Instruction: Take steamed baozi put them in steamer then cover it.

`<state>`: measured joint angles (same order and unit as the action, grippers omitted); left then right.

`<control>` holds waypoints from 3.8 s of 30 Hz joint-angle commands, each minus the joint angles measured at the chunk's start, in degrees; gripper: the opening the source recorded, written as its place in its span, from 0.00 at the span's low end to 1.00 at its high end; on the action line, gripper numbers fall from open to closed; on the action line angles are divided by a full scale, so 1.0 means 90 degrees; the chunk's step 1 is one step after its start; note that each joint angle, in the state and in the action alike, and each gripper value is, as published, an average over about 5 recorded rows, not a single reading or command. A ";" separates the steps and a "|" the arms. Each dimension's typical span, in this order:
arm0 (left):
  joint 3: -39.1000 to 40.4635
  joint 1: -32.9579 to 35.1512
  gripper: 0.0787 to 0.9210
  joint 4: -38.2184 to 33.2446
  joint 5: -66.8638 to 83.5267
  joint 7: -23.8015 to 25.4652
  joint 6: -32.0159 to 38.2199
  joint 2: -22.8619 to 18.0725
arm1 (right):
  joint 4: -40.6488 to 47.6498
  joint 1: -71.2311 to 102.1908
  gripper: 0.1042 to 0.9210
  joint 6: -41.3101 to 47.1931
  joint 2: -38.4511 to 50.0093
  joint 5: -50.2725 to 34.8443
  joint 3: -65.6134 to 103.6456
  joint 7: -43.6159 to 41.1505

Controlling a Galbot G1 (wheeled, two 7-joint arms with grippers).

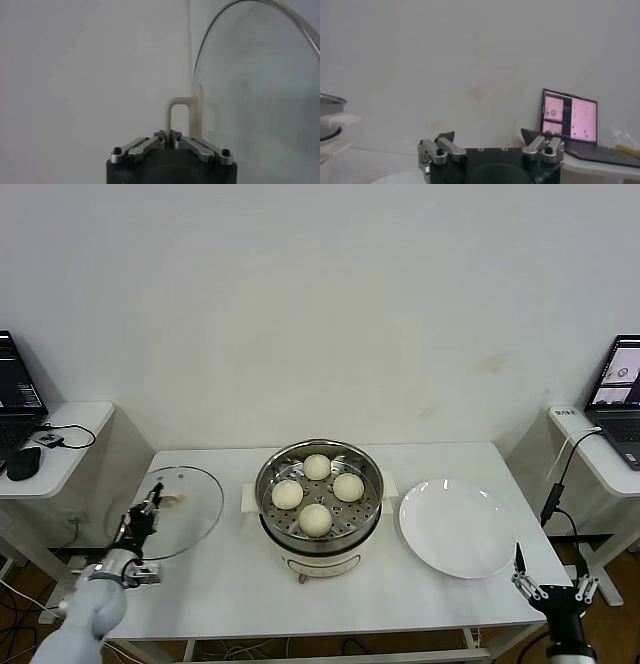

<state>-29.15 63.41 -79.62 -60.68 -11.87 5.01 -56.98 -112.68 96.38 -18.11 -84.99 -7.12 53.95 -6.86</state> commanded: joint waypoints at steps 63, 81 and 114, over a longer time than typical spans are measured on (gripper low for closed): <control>0.3363 -0.1145 0.06 -0.2706 -0.2380 0.3277 -0.3182 -0.2677 | 0.0563 -0.0096 0.88 -0.0208 -0.0550 0.2613 -0.0258 0.0990; 0.3319 -0.1090 0.06 -0.2345 -0.2610 0.3162 -0.3025 -0.2848 | 0.0600 -0.0022 0.88 -0.0299 -0.0542 0.2639 -0.0261 0.0991; 0.2832 0.0639 0.60 -0.4882 -0.1244 0.2701 -0.2810 -0.1694 | 0.0749 -0.0012 0.88 -0.0345 -0.0517 0.2752 -0.0375 0.0976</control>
<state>-1.26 59.74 -109.64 -80.07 14.35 -20.65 -78.73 -106.09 96.28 -21.31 -89.68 17.55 50.59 1.94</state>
